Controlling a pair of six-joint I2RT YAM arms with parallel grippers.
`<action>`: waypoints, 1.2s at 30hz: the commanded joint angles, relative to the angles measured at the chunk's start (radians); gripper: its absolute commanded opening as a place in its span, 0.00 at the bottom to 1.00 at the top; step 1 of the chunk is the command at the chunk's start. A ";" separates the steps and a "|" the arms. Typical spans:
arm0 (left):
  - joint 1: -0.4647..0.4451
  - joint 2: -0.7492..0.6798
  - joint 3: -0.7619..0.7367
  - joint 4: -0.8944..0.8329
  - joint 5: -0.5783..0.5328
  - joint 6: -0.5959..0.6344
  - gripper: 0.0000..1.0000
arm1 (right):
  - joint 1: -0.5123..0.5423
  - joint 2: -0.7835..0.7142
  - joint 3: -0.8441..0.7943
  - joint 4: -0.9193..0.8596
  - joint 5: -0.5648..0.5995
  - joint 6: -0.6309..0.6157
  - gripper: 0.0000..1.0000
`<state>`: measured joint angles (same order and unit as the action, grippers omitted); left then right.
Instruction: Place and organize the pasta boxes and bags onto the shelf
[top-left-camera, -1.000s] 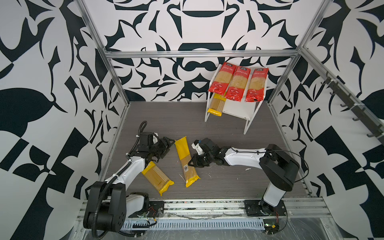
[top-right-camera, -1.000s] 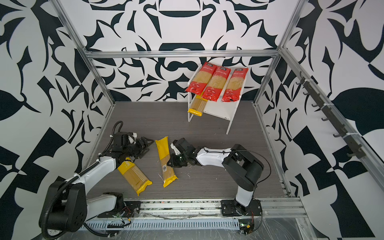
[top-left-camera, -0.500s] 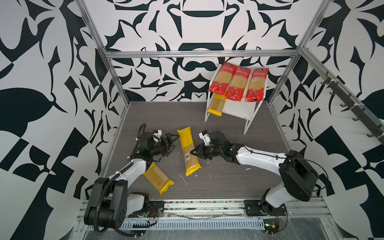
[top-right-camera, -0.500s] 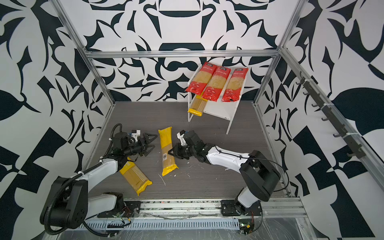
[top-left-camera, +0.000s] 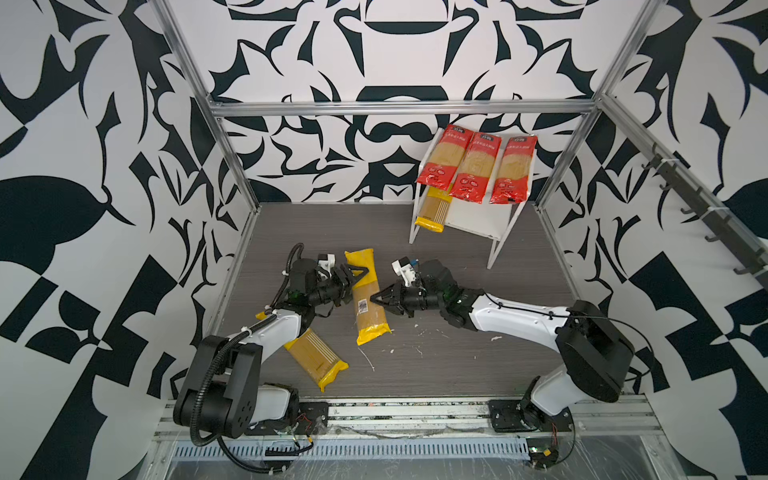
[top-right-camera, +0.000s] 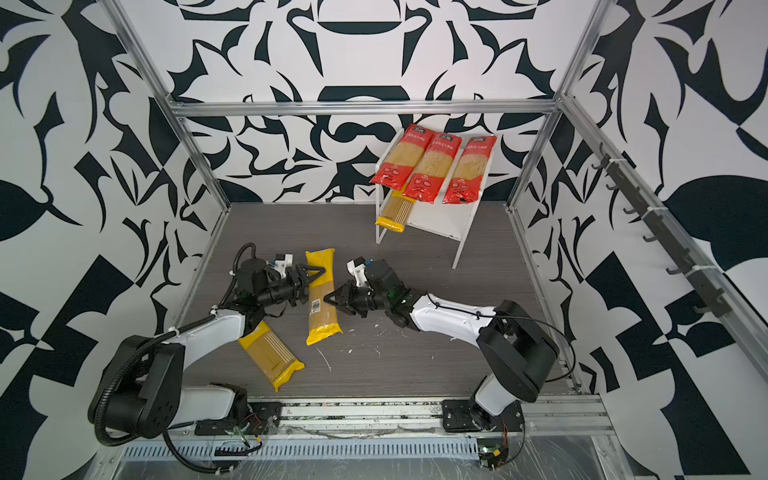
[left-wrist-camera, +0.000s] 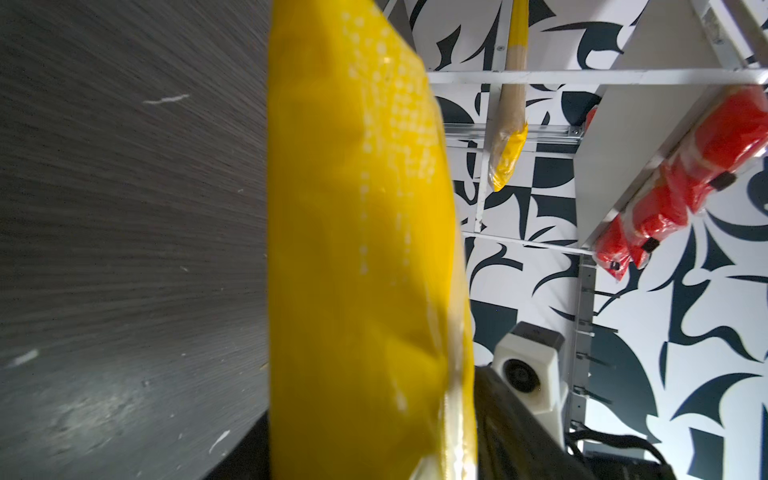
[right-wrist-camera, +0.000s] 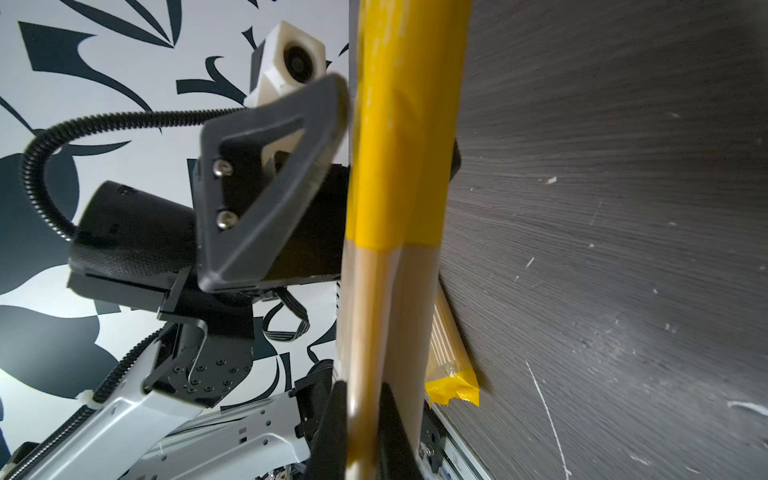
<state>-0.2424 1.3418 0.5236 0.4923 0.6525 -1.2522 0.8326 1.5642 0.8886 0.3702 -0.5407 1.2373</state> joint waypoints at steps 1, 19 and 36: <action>0.005 0.025 0.059 -0.031 0.021 0.024 0.53 | 0.005 -0.028 0.043 0.189 -0.086 0.016 0.01; 0.007 -0.006 0.345 -0.695 -0.138 0.352 0.21 | 0.026 -0.164 0.059 -0.354 0.232 -0.373 0.53; 0.011 0.254 0.760 -1.018 -0.429 0.459 0.07 | 0.597 -0.082 0.255 -0.487 1.331 -1.092 0.74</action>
<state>-0.2337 1.5967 1.2186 -0.4877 0.2333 -0.7811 1.4067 1.4578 1.1030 -0.1883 0.5648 0.3042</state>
